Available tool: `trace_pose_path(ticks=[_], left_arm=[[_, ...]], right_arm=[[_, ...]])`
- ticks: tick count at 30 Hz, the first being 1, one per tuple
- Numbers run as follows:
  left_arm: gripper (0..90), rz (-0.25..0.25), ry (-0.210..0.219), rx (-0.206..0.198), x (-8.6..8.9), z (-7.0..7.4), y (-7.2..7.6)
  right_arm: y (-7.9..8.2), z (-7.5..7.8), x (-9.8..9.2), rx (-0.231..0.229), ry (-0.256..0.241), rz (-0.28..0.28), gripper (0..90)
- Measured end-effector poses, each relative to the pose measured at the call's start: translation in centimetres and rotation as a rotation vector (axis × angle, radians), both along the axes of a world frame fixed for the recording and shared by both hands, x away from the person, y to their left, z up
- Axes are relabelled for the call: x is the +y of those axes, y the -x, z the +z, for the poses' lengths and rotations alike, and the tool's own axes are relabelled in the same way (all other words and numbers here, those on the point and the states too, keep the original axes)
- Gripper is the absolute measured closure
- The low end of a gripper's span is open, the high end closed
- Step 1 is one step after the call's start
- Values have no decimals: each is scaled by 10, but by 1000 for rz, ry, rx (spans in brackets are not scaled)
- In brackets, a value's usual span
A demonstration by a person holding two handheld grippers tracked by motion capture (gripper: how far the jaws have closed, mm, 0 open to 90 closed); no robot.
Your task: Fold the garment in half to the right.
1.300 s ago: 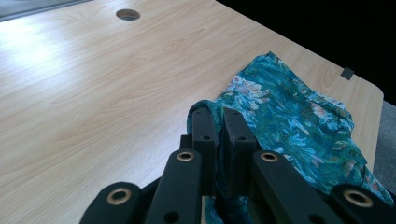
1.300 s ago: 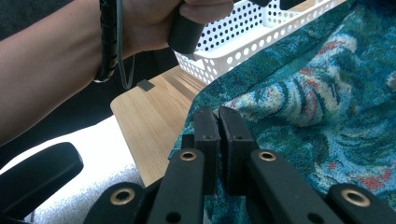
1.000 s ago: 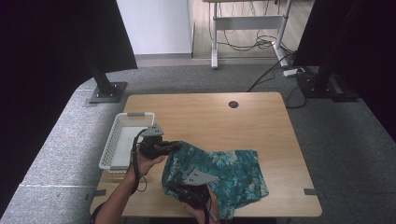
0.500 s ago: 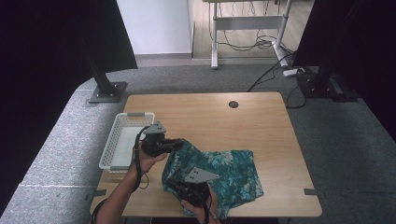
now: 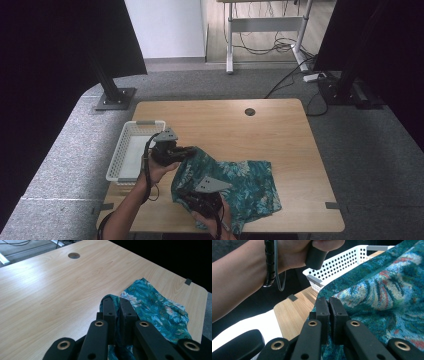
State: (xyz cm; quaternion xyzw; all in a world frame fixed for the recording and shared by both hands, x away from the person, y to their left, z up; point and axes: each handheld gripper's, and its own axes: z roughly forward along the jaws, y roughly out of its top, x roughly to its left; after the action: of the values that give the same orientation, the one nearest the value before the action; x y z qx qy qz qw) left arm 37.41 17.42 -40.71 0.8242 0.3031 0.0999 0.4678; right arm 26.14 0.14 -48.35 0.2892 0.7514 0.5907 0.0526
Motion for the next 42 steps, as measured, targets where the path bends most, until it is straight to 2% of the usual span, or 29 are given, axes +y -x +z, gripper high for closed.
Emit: trace_pose_path(ticks=[5, 11, 19, 26, 42], left_arm=[[841, 19, 10, -1, 12, 4, -2], [841, 22, 15, 12, 14, -1, -3], [841, 3, 24, 25, 10, -6, -1], [841, -8, 62, 48, 11, -10, -1], [841, -28, 117, 70, 20, -16, 0]], right_arm=[[-5, 6, 11, -10, -3, 17, 867], [-7, 6, 14, -8, -3, 20, 866], [-3, 2, 4, -1, -5, 9, 866], [-2, -1, -4, 2, -8, -4, 866], [0, -7, -15, 12, -19, -15, 866]])
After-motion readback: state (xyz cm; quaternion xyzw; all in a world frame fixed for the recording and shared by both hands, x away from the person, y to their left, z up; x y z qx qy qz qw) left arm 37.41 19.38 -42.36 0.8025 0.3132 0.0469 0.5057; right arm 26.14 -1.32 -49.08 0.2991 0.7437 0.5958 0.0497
